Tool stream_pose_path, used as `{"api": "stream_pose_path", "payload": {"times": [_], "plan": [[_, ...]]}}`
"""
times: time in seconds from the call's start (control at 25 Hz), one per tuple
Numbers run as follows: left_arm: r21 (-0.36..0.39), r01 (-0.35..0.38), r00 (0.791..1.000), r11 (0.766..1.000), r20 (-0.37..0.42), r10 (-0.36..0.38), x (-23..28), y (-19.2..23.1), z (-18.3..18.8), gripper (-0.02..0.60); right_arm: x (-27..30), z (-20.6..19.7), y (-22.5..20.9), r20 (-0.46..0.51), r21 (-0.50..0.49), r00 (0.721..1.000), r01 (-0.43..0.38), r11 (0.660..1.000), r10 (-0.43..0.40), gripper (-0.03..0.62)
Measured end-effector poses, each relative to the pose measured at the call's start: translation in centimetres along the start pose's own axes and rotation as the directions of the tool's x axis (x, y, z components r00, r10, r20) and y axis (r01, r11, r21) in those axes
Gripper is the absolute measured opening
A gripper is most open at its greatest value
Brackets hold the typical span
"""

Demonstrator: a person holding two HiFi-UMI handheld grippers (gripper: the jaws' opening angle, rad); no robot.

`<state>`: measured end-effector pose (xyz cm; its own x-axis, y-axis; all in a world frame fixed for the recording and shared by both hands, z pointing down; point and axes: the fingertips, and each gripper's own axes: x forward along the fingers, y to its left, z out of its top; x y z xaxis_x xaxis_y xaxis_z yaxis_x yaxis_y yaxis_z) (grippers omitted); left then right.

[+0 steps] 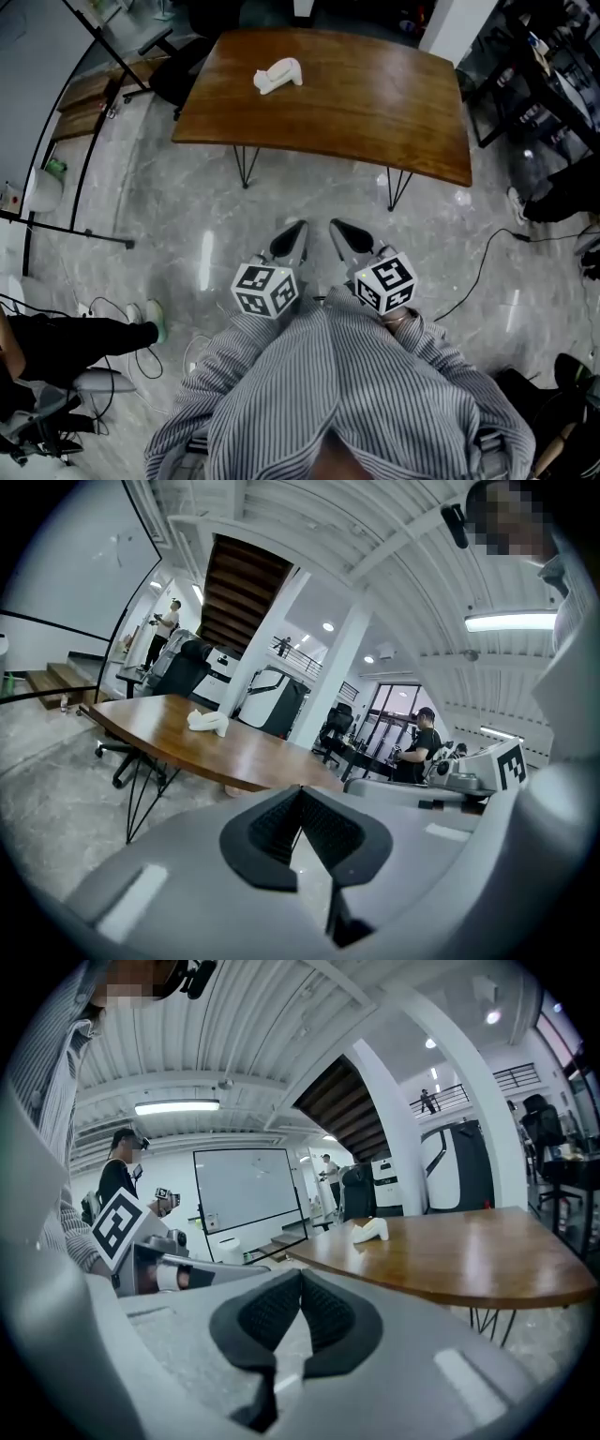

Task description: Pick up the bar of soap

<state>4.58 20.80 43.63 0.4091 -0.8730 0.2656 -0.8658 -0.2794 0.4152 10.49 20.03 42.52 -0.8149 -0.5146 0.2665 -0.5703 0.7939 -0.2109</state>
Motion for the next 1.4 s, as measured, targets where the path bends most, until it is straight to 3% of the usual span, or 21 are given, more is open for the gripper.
{"api": "stream_pose_path", "payload": {"times": [0.32, 0.56, 0.76, 1.08, 1.4], "plan": [[0.027, 0.014, 1.000, 1.000, 0.003, -0.014, 7.9, 7.4, 5.5, 0.002, 9.7, 4.9, -6.8, 0.053, -0.023, 0.998, 0.043, 0.999, -0.041, 0.003], [0.027, 0.038, 0.999, 0.999, -0.002, -0.038, 13.8, 14.1, 11.9, 0.002, 18.3, 8.7, -11.2, 0.024, 0.021, 0.999, 0.044, 0.999, -0.045, 0.003], [-0.003, 0.074, 0.997, 0.997, -0.023, -0.074, 18.8, 19.2, 15.7, 0.002, 24.4, 11.6, -14.3, -0.006, -0.039, 0.997, 0.070, 0.997, -0.071, 0.003], [0.014, 0.129, 0.985, 0.992, -0.122, -0.126, 25.0, 21.9, 17.4, 0.002, 28.9, 13.5, -18.9, -0.022, -0.021, 0.993, 0.117, 0.993, -0.117, 0.003], [-0.002, 0.093, 0.986, 0.996, -0.139, -0.093, 27.2, 24.2, 18.5, 0.002, 32.5, 13.5, -20.5, -0.072, 0.006, 0.997, 0.035, 0.999, -0.034, 0.003]]}}
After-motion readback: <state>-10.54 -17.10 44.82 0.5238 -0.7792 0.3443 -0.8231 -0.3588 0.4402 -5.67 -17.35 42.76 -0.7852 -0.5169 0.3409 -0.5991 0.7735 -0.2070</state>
